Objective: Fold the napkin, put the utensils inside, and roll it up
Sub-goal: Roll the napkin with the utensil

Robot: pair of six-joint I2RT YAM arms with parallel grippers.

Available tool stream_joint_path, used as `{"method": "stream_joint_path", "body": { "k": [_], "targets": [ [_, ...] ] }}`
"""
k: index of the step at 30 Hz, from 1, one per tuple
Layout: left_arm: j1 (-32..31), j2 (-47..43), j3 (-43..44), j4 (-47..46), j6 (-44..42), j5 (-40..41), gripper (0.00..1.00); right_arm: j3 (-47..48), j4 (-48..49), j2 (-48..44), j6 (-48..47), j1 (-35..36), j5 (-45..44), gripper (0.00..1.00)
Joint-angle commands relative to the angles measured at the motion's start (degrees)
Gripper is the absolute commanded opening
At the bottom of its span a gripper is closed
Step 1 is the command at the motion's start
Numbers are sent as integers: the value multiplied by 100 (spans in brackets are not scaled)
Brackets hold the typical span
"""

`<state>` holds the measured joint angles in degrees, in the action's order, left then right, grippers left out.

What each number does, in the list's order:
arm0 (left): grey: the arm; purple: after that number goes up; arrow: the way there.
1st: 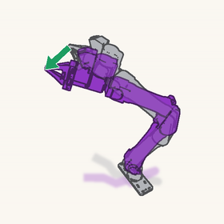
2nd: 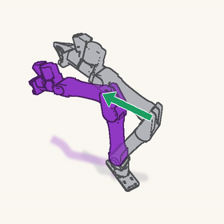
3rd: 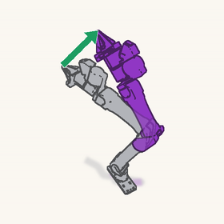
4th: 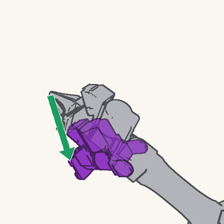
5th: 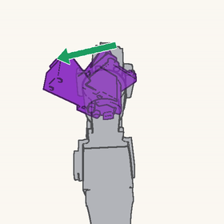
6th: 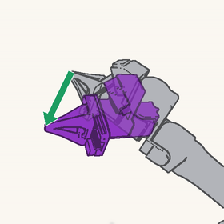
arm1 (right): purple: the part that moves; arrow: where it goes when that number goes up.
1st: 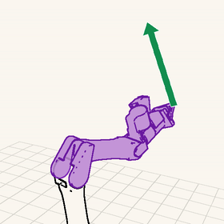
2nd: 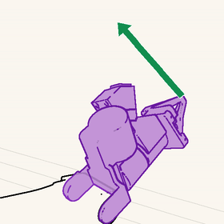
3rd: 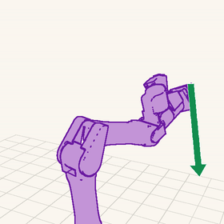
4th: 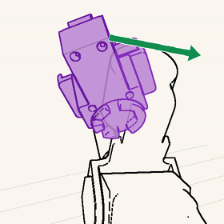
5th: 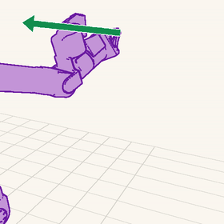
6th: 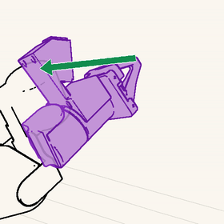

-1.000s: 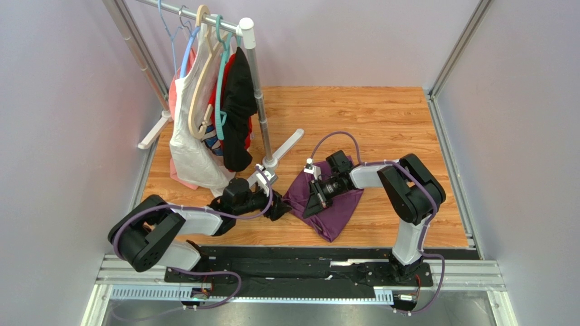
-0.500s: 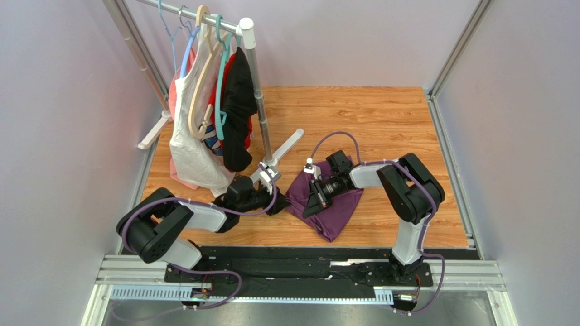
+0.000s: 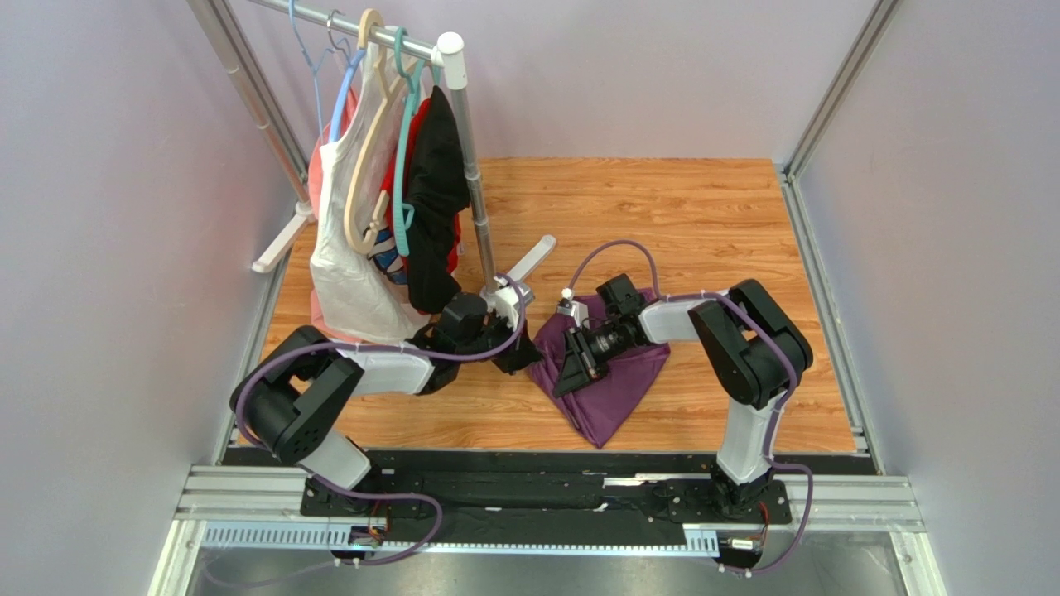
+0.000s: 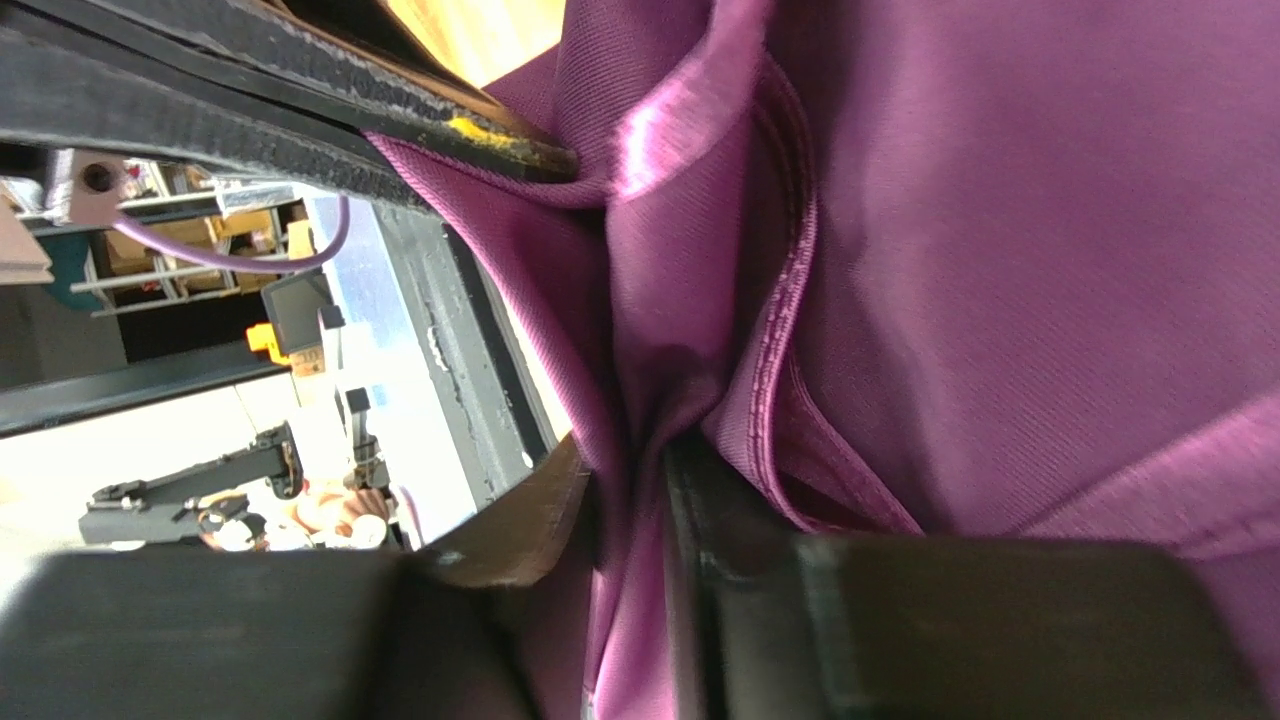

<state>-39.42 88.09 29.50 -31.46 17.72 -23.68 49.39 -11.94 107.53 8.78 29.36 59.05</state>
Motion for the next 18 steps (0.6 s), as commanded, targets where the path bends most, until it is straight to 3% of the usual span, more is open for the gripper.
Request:
{"method": "stream_joint_path", "body": {
  "k": [1, 8, 13, 18],
  "targets": [
    [-5, 234, 643, 1201, 100, -23, 0, 107, -1, -179, 28, -19, -200, 30],
    [-4, 516, 996, 1669, 337, -84, 0, 19, -80, -469, 151, -27, -586, 54],
    [92, 621, 1128, 1898, 505, -92, 0, -78, -185, -1021, 274, -10, -964, 61],
    [241, 770, 1190, 1986, 601, -137, 0, -201, -475, -1725, 361, 69, -2001, 64]
  ]
}}
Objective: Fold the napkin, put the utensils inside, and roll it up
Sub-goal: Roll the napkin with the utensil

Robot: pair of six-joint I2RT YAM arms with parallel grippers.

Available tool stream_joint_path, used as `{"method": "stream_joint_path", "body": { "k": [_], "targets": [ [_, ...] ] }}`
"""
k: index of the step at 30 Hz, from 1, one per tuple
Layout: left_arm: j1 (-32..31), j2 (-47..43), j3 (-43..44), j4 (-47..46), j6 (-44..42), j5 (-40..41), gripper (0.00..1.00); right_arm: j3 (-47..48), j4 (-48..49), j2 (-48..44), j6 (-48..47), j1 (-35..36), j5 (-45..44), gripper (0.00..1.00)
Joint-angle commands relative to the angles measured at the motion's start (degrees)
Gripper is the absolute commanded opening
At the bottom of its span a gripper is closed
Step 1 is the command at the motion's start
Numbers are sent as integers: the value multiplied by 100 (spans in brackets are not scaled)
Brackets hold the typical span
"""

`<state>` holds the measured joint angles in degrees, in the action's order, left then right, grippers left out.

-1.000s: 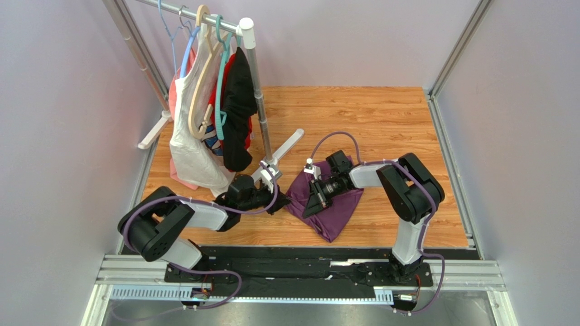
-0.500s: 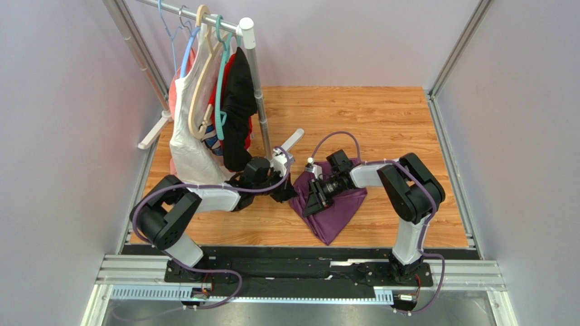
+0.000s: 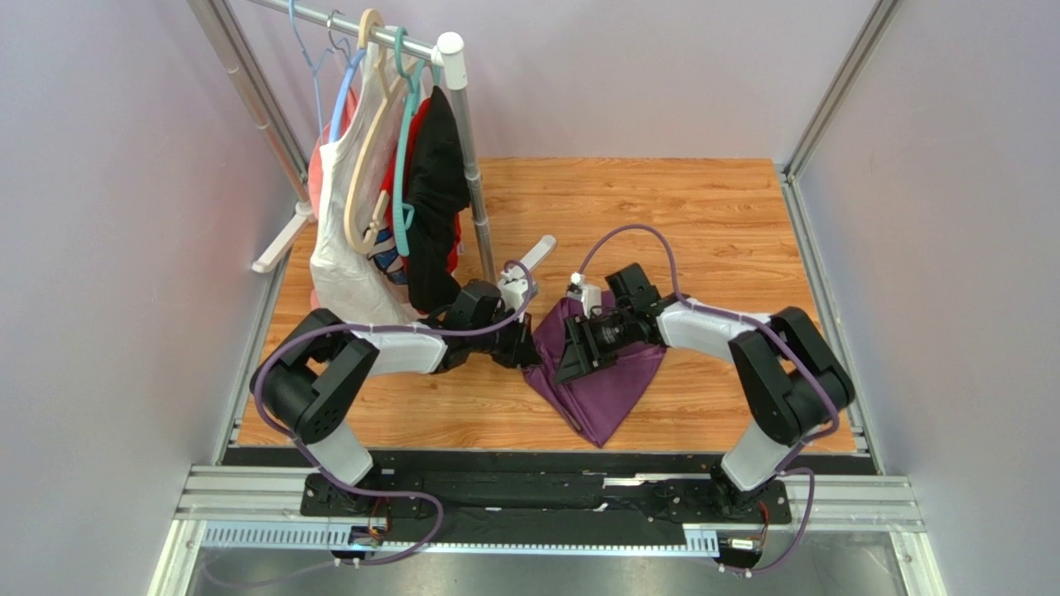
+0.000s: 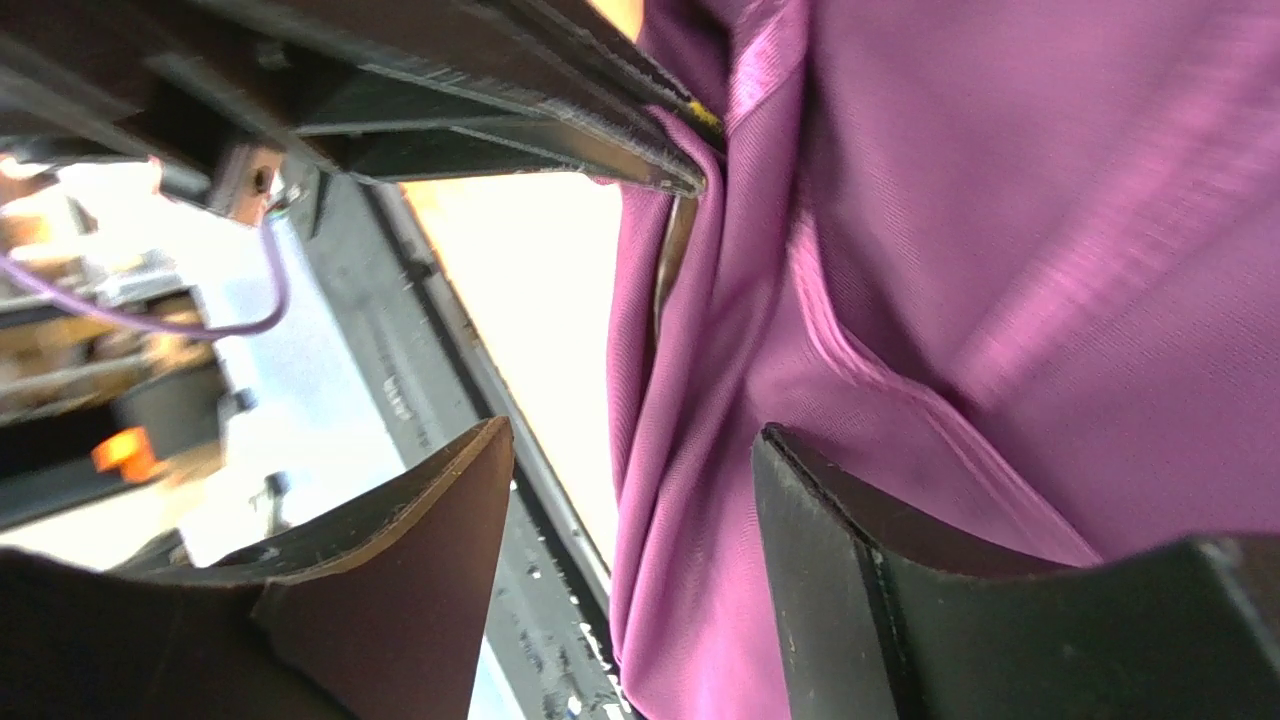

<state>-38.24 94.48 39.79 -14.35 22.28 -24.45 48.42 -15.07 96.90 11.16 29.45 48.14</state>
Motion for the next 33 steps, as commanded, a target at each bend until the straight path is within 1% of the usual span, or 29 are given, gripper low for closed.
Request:
{"method": "stream_joint_path", "body": {
  "k": [1, 2, 3, 4, 5, 6, 7, 8, 10, 11, 12, 13, 14, 19, 21, 22, 23, 27, 33],
  "targets": [
    [132, 159, 161, 266, 153, -121, 0, -149, -172, -786, 141, 130, -1060, 64],
    [150, 228, 169, 249, 188, -157, 0, -245, -180, -1065, 158, 209, -1470, 65],
    [176, 238, 178, 222, 215, -183, 0, -272, -207, -1181, 115, 306, -1692, 65],
    [185, 273, 178, 196, 241, -235, 0, -298, -233, -1304, 106, 568, -1929, 66],
    [203, 308, 187, 187, 268, -253, 0, -351, -294, -1497, 106, 744, -2601, 66],
    [220, 326, 187, 187, 285, -271, 0, -395, -295, -1595, 167, 929, -2973, 66],
    [229, 334, 178, 178, 311, -271, 0, -430, -277, -1665, 176, 1305, -3255, 66],
    [238, 335, 178, 169, 329, -271, 0, -465, -234, -1779, 211, 1474, -3772, 66],
    [264, 335, 178, 169, 338, -262, 0, -588, -189, -1841, 343, 1886, -4197, 66],
    [273, 343, 178, 169, 364, -280, 0, -615, -198, -1868, 369, 2028, -4634, 66],
    [290, 352, 187, 169, 373, -280, 0, -658, -198, -1903, 387, 2160, -4803, 66],
    [299, 352, 187, 178, 382, -306, 0, -676, -207, -1912, 396, 2457, -5118, 66],
    [299, 361, 187, 178, 399, -324, 0, -676, -250, -1912, 405, 2591, -5435, 66],
    [352, 370, 187, 204, 382, -341, 0, -606, -470, -1684, 431, 3328, -6289, 64],
    [361, 361, 187, 204, 391, -359, 0, -606, -462, -1613, 466, 3514, -6606, 62],
    [370, 361, 187, 213, 382, -350, 0, -597, -453, -1578, 484, 3680, -6703, 61],
    [370, 361, 187, 213, 373, -350, 0, -580, -453, -1491, 493, 3751, -6912, 56],
    [387, 370, 204, 239, 356, -359, 0, -501, -471, -1218, 510, 4042, -7248, 45],
    [396, 379, 205, 275, 338, -368, 0, -308, -541, -788, 484, 4350, -7662, 39]
  ]
}}
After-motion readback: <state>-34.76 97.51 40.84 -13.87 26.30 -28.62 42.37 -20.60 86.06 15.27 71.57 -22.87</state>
